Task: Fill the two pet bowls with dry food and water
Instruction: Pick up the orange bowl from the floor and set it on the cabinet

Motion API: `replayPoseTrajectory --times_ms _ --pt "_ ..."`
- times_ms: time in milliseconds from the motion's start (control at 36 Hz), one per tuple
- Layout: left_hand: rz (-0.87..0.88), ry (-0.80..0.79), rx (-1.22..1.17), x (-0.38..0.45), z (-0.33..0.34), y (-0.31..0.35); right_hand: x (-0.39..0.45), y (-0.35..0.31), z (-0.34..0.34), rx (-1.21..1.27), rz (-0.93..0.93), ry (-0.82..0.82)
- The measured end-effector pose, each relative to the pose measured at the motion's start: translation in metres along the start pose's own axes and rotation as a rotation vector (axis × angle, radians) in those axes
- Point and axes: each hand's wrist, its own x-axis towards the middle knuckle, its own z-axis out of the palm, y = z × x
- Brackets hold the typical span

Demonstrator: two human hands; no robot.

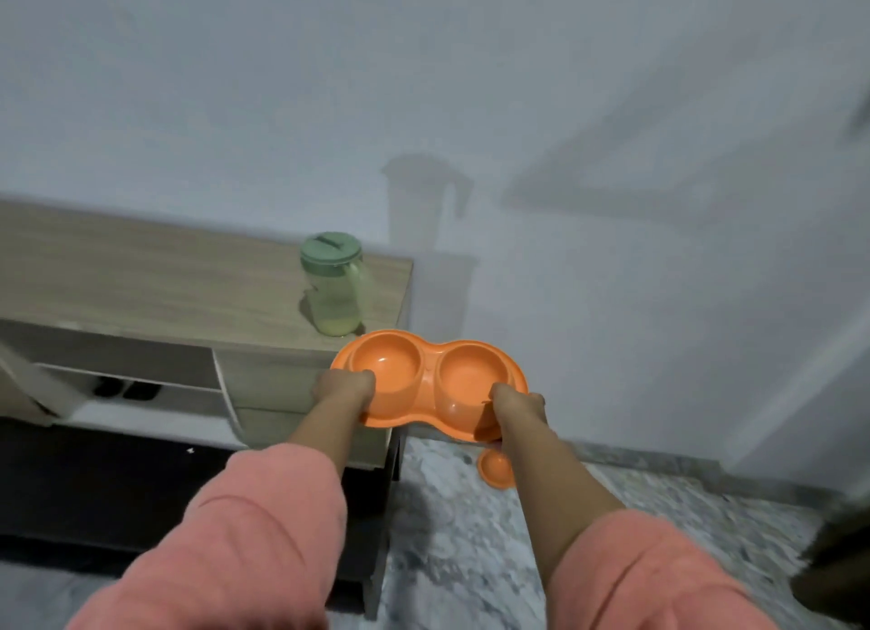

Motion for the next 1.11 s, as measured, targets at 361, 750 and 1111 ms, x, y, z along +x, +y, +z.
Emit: replayPoseTrajectory --times_ms 361,750,1111 --pt "0.035 0.099 0.024 0.089 -0.204 -0.020 -0.104 -0.019 0.190 0.078 -0.037 -0.126" --pt "0.030 0.086 0.104 0.201 -0.288 -0.010 -0.118 -0.072 0.316 0.005 0.003 -0.139" --pt "-0.001 0.119 0.129 0.324 -0.269 0.016 -0.024 -0.130 0.408 -0.168 -0.093 -0.092"
